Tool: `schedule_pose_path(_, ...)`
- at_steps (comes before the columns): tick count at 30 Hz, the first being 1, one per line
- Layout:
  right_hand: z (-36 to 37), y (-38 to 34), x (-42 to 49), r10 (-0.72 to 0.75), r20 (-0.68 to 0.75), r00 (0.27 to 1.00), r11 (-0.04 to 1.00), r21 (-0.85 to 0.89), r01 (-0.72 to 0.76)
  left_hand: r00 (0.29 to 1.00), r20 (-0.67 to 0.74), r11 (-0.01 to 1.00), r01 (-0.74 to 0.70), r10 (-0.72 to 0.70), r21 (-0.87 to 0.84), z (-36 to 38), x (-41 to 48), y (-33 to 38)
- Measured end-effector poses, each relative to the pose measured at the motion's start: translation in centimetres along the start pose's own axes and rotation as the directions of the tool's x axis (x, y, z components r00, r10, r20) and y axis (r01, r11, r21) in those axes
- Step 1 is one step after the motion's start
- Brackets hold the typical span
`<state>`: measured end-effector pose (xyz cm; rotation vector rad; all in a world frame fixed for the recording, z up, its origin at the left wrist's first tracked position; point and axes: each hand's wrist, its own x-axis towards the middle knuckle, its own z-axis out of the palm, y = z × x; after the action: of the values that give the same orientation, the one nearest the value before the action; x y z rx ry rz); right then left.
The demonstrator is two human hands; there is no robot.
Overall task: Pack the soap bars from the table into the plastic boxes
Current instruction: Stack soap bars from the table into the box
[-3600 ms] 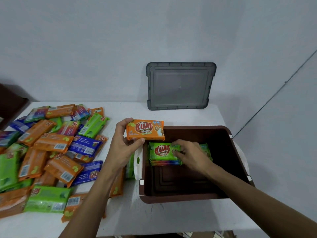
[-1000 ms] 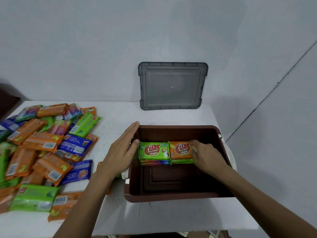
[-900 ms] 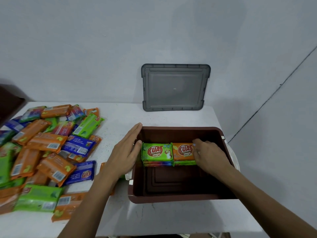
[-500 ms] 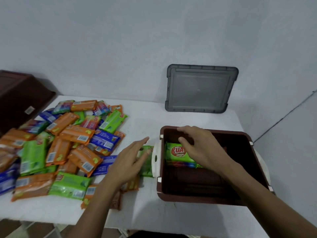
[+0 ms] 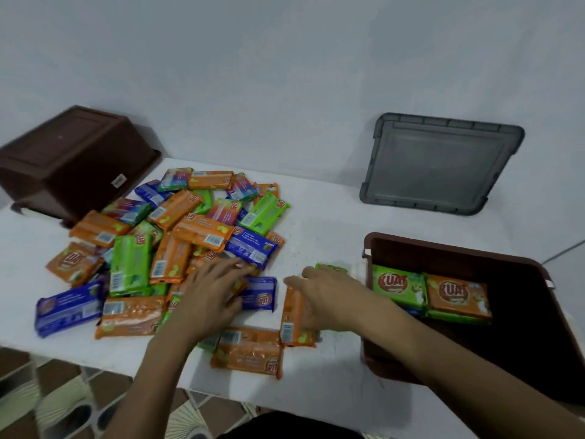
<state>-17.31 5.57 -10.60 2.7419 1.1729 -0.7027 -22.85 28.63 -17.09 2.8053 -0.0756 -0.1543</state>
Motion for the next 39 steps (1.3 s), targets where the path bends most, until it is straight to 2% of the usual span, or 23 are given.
schedule_pose_path(3,0.9,-0.8,1.3,0.020,0.152,0.988,0.991,-0.137,0.001,0.992,0.121,0.999,0.013,-0.020,0.053,-0.3,0.3,-1.2)
schedule_pose_path(6,1.9,-1.3,2.1,0.019,0.216,0.976,0.977,-0.210,0.027,0.977,0.211,0.998,0.000,-0.015,0.068,-0.6,0.6,-2.0)
schedule_pose_path(10,2.7,-2.1,2.7,0.029,0.231,0.973,0.954,-0.298,0.042,0.960,0.281,0.993,-0.040,0.007,0.109,-0.9,0.9,-2.5)
schedule_pose_path(14,2.8,-2.4,2.7,0.038,0.208,0.977,0.952,-0.304,0.028,0.955,0.297,0.987,-0.051,0.004,0.150,-1.2,1.4,-2.5)
schedule_pose_path(17,2.1,-2.1,2.3,0.032,0.222,0.975,0.981,-0.192,0.012,0.954,0.300,0.984,-0.062,0.009,0.165,-1.4,1.6,-2.2)
schedule_pose_path(20,1.3,-1.7,2.0,0.055,0.193,0.980,0.998,0.028,-0.061,0.956,0.293,0.979,-0.074,0.015,0.190,-1.4,1.7,-1.7)
schedule_pose_path(23,0.6,-1.1,1.7,0.057,0.075,0.996,0.965,0.252,-0.074,0.964,0.263,0.981,-0.078,0.030,0.176,-1.7,1.7,-1.8)
schedule_pose_path(27,-0.3,0.2,0.9,0.076,-0.121,0.990,0.909,0.417,-0.019,0.982,0.176,0.987,-0.084,0.060,0.133,-2.3,1.3,-1.9)
schedule_pose_path(29,-0.8,0.7,0.2,0.084,-0.195,0.977,0.845,0.533,0.034,0.989,0.130,0.989,-0.085,0.070,0.118,-2.8,1.1,-1.8)
schedule_pose_path(33,-1.3,1.1,-1.3,0.145,-0.278,0.950,0.653,0.748,0.119,0.996,0.070,0.992,-0.065,0.058,0.106,-3.8,0.9,-1.5)
schedule_pose_path(36,-1.4,1.4,-2.1,0.227,-0.340,0.913,0.530,0.829,0.177,0.999,0.005,0.996,-0.035,0.035,0.086,-4.7,0.7,-1.1)
schedule_pose_path(39,-1.7,1.9,-3.2,0.251,-0.381,0.890,0.471,0.851,0.232,0.994,-0.104,1.000,-0.026,0.025,-0.007,-5.2,0.2,-0.9)
